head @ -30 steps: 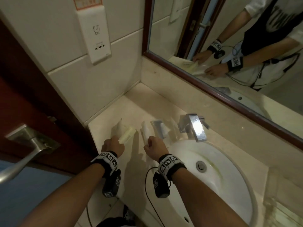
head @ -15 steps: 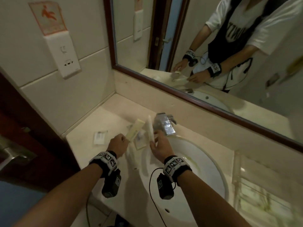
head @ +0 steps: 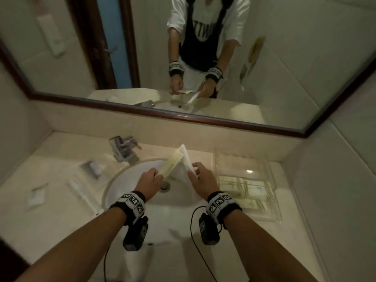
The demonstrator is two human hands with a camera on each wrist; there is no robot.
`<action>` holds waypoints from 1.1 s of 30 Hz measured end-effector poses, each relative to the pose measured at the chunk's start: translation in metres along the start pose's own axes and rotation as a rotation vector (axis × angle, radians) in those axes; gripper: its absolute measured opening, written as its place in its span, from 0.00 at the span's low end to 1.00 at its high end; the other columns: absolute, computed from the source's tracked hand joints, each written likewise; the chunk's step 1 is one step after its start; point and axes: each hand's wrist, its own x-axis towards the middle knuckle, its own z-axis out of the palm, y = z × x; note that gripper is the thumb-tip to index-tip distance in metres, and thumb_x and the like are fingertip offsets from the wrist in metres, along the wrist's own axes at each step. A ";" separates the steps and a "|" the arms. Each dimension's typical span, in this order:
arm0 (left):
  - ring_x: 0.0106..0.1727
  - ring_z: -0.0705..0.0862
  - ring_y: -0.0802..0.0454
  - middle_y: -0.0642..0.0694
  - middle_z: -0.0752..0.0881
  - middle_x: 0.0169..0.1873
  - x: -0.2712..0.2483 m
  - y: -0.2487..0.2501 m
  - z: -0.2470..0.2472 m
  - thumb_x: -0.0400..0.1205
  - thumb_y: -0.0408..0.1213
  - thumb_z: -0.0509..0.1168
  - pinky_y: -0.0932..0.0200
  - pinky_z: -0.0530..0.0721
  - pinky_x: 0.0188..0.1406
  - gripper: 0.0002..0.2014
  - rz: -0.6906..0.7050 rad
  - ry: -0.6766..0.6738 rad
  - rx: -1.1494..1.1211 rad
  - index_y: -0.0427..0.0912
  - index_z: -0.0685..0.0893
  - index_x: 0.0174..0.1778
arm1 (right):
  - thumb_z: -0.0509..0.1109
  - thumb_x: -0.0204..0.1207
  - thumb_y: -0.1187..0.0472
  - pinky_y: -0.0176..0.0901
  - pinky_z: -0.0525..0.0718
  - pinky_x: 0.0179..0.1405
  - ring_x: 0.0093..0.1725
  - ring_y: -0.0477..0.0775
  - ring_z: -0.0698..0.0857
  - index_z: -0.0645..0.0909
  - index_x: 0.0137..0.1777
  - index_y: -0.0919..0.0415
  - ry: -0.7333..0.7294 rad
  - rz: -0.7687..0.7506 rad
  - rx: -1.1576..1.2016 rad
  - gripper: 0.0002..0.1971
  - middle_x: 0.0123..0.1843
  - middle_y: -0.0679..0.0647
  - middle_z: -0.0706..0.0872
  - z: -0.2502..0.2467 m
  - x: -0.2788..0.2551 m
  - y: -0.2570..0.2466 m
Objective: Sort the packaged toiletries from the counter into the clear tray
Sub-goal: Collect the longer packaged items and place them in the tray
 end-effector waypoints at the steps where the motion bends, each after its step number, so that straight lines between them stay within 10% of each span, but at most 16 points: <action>1: 0.31 0.73 0.45 0.41 0.76 0.31 -0.001 0.009 0.013 0.82 0.38 0.58 0.52 0.74 0.30 0.09 0.032 -0.030 0.012 0.40 0.70 0.37 | 0.63 0.83 0.50 0.53 0.86 0.45 0.45 0.59 0.86 0.77 0.66 0.58 0.010 0.016 -0.004 0.17 0.51 0.59 0.89 -0.011 -0.006 0.012; 7: 0.33 0.80 0.43 0.42 0.78 0.33 0.000 0.052 0.088 0.80 0.36 0.63 0.40 0.86 0.36 0.06 0.179 -0.221 0.073 0.45 0.71 0.39 | 0.64 0.82 0.50 0.49 0.86 0.43 0.42 0.55 0.86 0.78 0.65 0.58 0.133 0.138 0.005 0.17 0.44 0.53 0.87 -0.076 -0.045 0.080; 15: 0.47 0.80 0.34 0.30 0.82 0.44 0.006 0.094 0.187 0.83 0.40 0.58 0.52 0.71 0.39 0.10 0.298 -0.348 0.284 0.37 0.74 0.55 | 0.64 0.82 0.49 0.46 0.84 0.45 0.47 0.59 0.87 0.78 0.67 0.57 0.306 0.362 -0.017 0.18 0.48 0.55 0.89 -0.145 -0.099 0.162; 20: 0.45 0.81 0.35 0.38 0.79 0.38 0.006 0.105 0.225 0.84 0.40 0.55 0.50 0.73 0.40 0.08 0.414 -0.444 0.405 0.38 0.68 0.48 | 0.65 0.81 0.48 0.47 0.85 0.44 0.47 0.59 0.87 0.79 0.66 0.56 0.352 0.431 -0.042 0.18 0.51 0.56 0.89 -0.168 -0.120 0.193; 26: 0.52 0.83 0.38 0.38 0.84 0.51 0.015 0.110 0.252 0.80 0.59 0.58 0.49 0.80 0.49 0.26 0.468 -0.471 0.591 0.40 0.71 0.64 | 0.65 0.81 0.49 0.49 0.87 0.42 0.45 0.58 0.87 0.79 0.65 0.55 0.358 0.483 -0.058 0.17 0.47 0.54 0.89 -0.174 -0.124 0.217; 33: 0.65 0.76 0.40 0.41 0.78 0.64 0.029 0.105 0.275 0.82 0.51 0.56 0.48 0.72 0.62 0.23 0.700 -0.414 0.926 0.41 0.71 0.68 | 0.65 0.81 0.49 0.50 0.87 0.40 0.41 0.57 0.87 0.79 0.63 0.54 0.344 0.503 -0.065 0.15 0.42 0.52 0.87 -0.171 -0.117 0.234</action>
